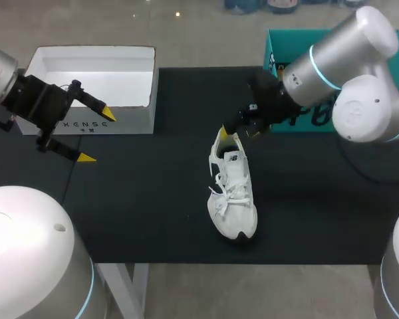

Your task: Take the shoe out of the shoebox, open the shoe tongue, remove and reinsert the insole, then place the shoe into the shoebox

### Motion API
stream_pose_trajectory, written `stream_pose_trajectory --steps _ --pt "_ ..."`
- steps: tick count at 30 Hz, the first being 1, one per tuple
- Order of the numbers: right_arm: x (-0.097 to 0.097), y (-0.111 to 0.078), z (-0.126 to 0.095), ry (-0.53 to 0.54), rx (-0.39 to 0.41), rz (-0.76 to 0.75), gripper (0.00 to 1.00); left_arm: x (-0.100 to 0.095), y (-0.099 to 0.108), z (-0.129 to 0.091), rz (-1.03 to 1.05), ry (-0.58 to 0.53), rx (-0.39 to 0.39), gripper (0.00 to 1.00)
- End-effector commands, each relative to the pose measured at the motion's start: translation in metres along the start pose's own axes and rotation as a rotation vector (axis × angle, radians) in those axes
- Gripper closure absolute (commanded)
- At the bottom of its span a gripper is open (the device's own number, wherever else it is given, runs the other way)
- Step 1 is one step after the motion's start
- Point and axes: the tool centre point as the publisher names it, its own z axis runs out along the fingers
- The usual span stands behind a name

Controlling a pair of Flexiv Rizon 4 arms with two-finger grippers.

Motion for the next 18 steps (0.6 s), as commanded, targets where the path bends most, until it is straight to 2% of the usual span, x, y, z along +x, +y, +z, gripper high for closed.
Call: stream_pose_trajectory --steps 1,3,9,16,17,18 --pt "0.0111 0.0109 -0.0001 -0.164 0.130 0.022 0.00 0.0005 -0.0005 -0.0004 0.000 0.003 -0.004 0.00" --pt "0.0119 0.0126 -0.0003 -0.160 0.135 0.076 0.00 0.0005 -0.0005 -0.0004 0.000 0.003 -0.004 0.00" --pt "0.0124 0.0139 -0.0013 -0.192 0.168 0.056 0.00 0.0005 -0.0005 -0.0004 0.000 0.003 -0.004 0.00" --pt "0.0077 0.0159 0.0027 -0.231 0.220 0.111 0.00 0.0005 -0.0005 -0.0004 0.000 0.003 -0.004 0.00" --pt "0.0061 0.0160 0.0046 -0.232 0.230 0.121 0.11 0.0005 -0.0005 -0.0004 0.000 0.003 -0.004 0.00" --pt "0.0050 0.0159 0.0063 -0.233 0.229 0.124 0.55 0.0005 -0.0005 -0.0004 0.000 0.003 -0.004 0.00"
